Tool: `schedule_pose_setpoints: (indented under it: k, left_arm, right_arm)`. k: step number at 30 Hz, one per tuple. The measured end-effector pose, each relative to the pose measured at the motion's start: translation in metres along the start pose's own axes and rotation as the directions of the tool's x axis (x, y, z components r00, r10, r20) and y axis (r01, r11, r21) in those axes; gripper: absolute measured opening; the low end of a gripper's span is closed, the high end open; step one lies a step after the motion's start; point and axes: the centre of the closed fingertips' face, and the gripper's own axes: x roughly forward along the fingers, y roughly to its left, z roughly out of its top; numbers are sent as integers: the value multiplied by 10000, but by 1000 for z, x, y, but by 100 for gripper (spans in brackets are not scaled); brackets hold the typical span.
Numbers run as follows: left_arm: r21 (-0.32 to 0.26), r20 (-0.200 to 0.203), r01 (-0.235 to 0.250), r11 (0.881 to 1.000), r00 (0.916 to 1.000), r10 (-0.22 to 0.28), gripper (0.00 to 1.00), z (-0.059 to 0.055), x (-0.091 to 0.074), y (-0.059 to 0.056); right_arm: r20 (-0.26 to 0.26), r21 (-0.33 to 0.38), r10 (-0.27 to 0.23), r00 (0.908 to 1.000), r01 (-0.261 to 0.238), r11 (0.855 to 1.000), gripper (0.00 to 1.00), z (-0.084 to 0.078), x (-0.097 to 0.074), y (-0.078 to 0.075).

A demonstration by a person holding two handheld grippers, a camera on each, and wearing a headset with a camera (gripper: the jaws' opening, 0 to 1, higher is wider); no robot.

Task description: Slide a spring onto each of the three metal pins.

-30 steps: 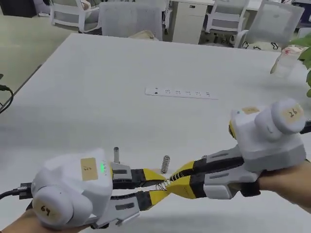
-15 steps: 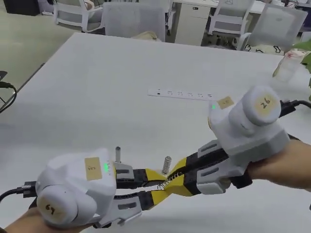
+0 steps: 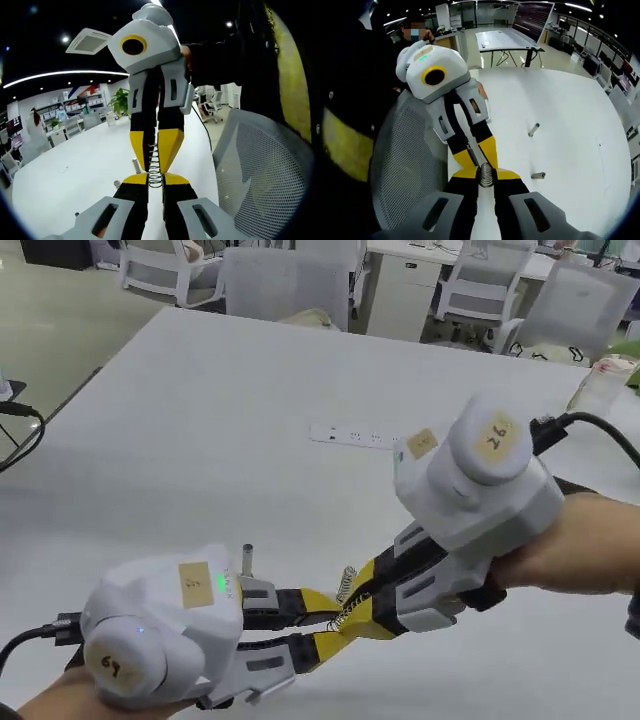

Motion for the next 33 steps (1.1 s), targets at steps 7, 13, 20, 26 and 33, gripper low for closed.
schedule_pose_setpoints:
  k: [7,13,20,26,33]
  left_arm:
    - [-266,33,-72,9996,10000,73,2,-1,1,2]
    - [-352,40,-74,9994,10000,76,2,-2,1,3]
    - [-562,11,-84,9984,10000,84,2,-6,0,5]
    - [-926,-49,-30,9957,10000,26,3,-11,0,6]
    - [-1355,-72,-140,9907,9999,132,3,-18,-6,10]
  right_arm:
    - [-594,-361,113,9982,-134,9993,8,1,2,-2]
    - [-1132,-831,168,9934,-263,9962,8,1,3,-2]
    - [-1565,-1117,245,9874,-423,9928,8,1,8,-3]
    - [-1869,-1296,342,9818,-591,9898,8,1,13,-4]
    - [-1973,-1441,465,9792,-759,9867,8,5,20,-5]
